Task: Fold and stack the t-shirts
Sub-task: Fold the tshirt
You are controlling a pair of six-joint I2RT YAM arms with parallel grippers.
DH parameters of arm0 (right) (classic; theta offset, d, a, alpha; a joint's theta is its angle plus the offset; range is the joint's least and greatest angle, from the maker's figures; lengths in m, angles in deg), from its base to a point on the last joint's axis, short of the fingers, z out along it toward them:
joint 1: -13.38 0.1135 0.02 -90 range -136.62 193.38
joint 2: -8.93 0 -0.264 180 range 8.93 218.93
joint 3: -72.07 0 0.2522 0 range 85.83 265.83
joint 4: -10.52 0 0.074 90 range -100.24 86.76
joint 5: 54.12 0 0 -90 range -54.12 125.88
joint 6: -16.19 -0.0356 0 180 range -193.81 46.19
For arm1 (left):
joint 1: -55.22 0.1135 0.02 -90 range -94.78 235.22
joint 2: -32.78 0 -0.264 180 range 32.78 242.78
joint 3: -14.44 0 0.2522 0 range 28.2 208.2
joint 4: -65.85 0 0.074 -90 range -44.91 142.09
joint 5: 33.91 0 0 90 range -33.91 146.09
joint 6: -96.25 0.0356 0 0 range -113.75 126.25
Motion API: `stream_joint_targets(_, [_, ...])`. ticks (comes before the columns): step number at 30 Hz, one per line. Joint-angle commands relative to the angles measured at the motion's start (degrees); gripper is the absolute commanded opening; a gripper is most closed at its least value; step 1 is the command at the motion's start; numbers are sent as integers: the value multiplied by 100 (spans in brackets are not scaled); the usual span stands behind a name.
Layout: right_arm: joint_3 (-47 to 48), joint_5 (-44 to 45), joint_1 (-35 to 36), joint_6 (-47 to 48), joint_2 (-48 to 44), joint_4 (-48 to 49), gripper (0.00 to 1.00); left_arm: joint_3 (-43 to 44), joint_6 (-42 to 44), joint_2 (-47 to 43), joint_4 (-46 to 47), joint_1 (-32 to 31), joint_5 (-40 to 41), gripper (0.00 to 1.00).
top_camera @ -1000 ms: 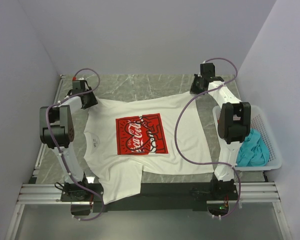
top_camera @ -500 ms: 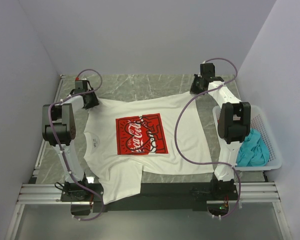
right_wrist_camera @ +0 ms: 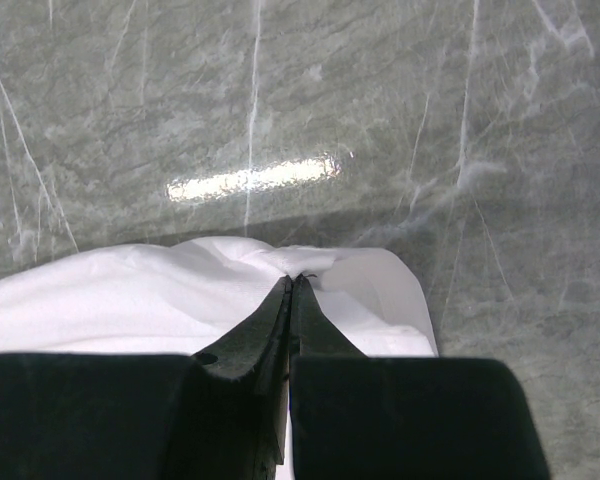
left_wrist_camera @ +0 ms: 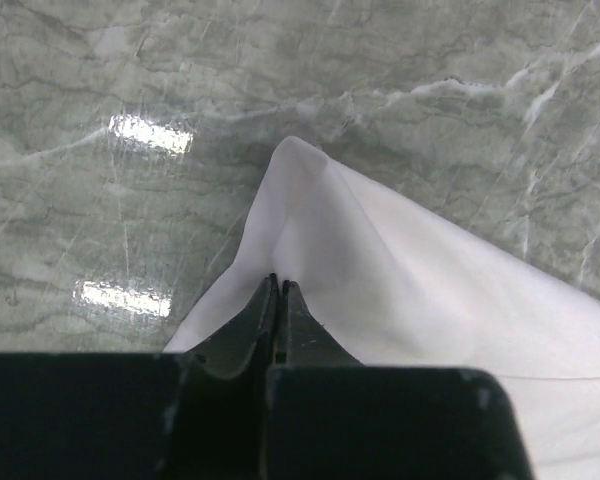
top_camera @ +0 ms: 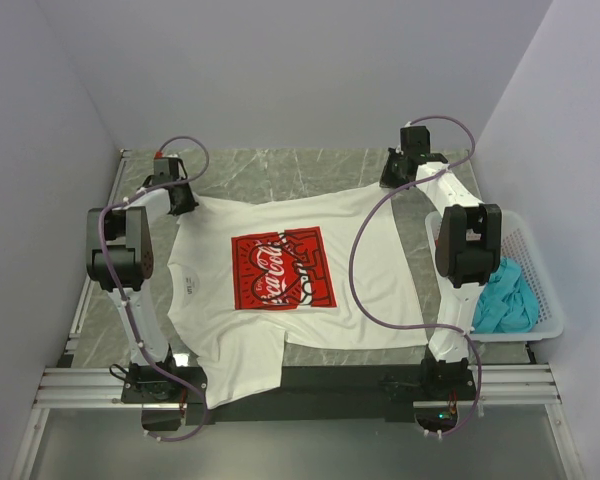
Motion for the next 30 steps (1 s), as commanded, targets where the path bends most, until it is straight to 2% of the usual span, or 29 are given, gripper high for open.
stream_joint_targets(1, [173,44,-56,53,35,130,0,347,116,-73,-83,-55,203,1])
stream_joint_targets(13, [209,527,-74,114,-123,112,0,418,73,-434,-268,-55,660,1])
stream_joint_targets(30, [7,519,-249,53,-158,192,0,31,-209,-891,-74,156,678,1])
